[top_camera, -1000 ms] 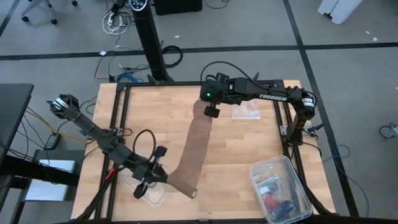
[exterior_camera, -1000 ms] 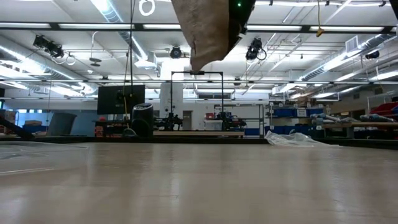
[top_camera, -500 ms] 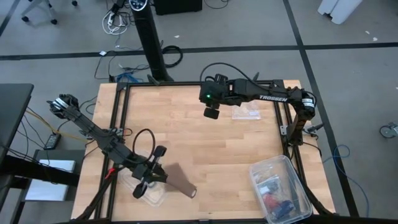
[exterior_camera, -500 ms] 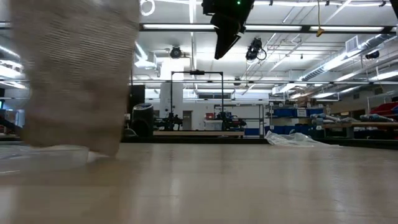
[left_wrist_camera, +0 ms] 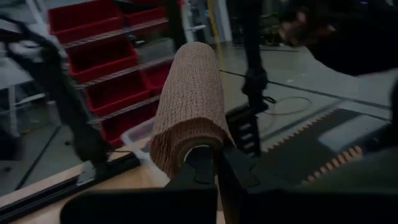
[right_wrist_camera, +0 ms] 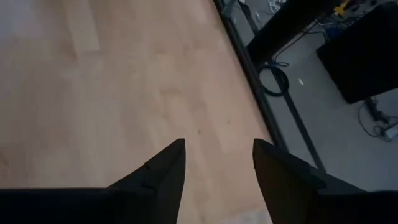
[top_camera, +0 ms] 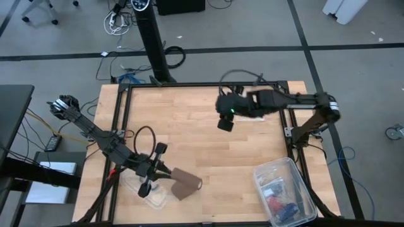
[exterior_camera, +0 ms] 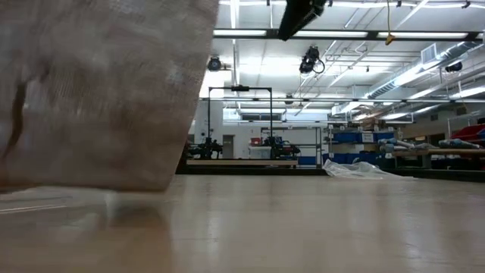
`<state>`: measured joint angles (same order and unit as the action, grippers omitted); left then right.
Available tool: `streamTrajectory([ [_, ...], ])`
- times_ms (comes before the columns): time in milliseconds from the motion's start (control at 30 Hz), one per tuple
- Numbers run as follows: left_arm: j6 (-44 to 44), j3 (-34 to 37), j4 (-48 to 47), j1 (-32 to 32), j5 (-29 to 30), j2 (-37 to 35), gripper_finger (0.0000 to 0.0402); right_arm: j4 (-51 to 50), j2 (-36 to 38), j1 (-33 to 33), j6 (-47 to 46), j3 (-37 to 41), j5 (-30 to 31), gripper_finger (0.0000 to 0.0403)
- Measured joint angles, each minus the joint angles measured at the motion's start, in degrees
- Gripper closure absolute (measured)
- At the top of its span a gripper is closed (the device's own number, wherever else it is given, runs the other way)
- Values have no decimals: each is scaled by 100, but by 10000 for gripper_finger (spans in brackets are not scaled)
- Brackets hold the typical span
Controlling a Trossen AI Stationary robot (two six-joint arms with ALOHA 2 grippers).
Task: Roll bandage
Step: Roll the brown bandage
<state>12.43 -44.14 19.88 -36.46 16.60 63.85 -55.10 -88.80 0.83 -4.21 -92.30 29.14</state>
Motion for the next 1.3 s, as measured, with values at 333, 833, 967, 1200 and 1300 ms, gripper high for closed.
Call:
streamTrajectory([
  [333, 84, 0, -8, 790, 136, -538, 401, 4828, 1828, 888, -356, 4083, 79, 221],
  [833, -199, -760, -818, 1752, -786, -1180, 401, 9126, 1598, 1603, 171, 5859, -656, 221],
  [967, -135, -1041, -1186, 1749, -788, -1184, 401, 8930, 1798, 1721, 143, 5859, -594, 204],
  [1200, -70, -1213, -1584, 1760, -740, -1184, 401, 8371, 1987, 1939, -243, 5857, -130, 174],
  [1300, -70, -1213, -1635, 1817, -732, -1180, 401, 8585, 1619, 1944, -591, 5855, -133, 171],
])
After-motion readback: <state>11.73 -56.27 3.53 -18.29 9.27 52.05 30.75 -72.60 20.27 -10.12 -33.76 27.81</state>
